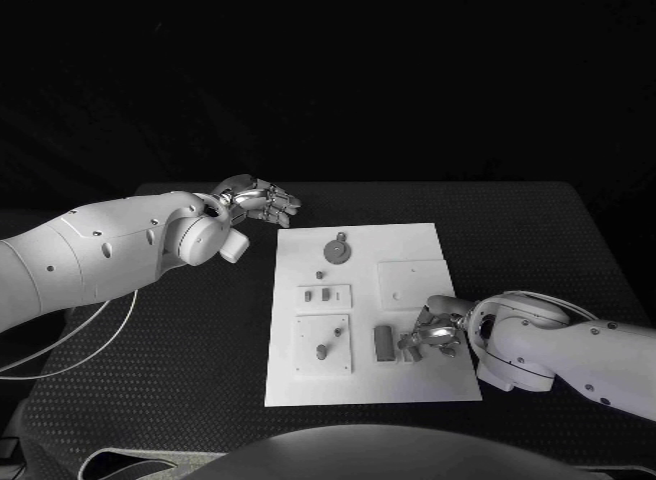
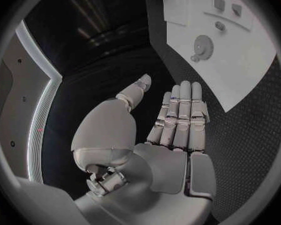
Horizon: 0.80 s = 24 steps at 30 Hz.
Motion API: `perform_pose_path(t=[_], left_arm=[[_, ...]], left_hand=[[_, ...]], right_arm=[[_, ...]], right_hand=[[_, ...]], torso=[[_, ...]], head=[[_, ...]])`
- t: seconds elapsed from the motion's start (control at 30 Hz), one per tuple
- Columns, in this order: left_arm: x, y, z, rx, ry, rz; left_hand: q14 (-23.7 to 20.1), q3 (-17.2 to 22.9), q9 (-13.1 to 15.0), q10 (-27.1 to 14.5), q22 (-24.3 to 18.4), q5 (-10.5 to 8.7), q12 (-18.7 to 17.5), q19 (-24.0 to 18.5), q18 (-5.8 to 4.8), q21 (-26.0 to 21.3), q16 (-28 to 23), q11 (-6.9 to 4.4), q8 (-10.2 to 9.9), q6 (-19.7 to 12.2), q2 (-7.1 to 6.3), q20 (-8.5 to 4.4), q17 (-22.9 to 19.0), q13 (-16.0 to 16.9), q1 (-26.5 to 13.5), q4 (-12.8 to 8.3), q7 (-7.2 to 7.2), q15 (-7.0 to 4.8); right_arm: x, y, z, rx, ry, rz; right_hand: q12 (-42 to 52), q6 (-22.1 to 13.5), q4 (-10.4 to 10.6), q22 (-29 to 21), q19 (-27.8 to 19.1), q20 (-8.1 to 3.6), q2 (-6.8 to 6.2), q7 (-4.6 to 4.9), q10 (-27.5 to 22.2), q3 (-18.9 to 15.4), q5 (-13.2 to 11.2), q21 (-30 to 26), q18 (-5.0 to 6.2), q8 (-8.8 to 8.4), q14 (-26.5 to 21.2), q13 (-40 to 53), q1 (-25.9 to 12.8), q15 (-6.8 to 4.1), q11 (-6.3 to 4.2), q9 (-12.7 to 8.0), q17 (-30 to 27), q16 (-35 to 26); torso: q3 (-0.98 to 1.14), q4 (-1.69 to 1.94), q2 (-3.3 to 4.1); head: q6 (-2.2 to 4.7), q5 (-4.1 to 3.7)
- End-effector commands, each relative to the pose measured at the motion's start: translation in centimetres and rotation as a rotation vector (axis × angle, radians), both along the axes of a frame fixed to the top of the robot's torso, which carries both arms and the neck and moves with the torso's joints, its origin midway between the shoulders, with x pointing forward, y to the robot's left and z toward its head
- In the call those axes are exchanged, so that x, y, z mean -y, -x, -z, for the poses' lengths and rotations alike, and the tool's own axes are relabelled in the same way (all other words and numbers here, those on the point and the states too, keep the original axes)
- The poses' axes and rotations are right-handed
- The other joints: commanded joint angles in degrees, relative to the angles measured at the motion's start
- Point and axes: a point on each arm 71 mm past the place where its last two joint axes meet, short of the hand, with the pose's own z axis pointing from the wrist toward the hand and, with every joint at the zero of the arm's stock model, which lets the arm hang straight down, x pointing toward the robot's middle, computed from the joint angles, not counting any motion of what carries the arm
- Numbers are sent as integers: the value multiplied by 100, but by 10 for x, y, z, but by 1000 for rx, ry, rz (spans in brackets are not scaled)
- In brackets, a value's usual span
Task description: Assemble the parts on the task board
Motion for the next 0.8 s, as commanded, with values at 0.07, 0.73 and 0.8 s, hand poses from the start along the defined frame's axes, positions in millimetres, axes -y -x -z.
perform_pose_path(t=[0.07, 0.73, 0.8], left_arm=[[3, 0, -1, 1, 7, 19], [2, 0, -1, 1, 6, 17], [2, 0, -1, 0, 6, 18]], left_hand=[[-1, -6, -6, -38, -9, -8, 19, -41, 18, 38, -38, -7, 19, -41, 4, 4, 9, 7, -43, 37, 24, 31], [-2, -7, -8, -40, -10, -8, 21, -42, 18, 39, -40, -6, 20, -44, 5, 4, 12, 8, -45, 41, 25, 32], [-2, -7, -8, -40, -10, -8, 21, -42, 18, 39, -40, -6, 21, -44, 5, 4, 12, 8, -45, 41, 25, 32]], right_arm=[[-3, 1, 0, 1, -14, -2], [-6, 0, -3, 29, -55, -4], [-6, 0, -3, 25, -56, -11]], right_hand=[[-29, -92, 141, 63, 33, -11, -139, 50, -46, 45, -22, -40, 8, -9, -39, -7, -10, -7, 9, -27, -2, -27], [192, 21, -626, 100, 20, -33, 1026, -10, 206, -148, -24, 7, 8, 163, 94, 182, 94, -13, -47, -54, 151, 32], [220, 43, -798, 98, 23, -28, 1174, -17, 242, -127, -22, 10, 8, 179, 102, 210, 74, -8, -53, -70, 153, 34]], torso=[[1, -1, 1], [5, -5, 0], [5, -6, 2]], head=[[5, 8], [13, 16], [9, 17]])
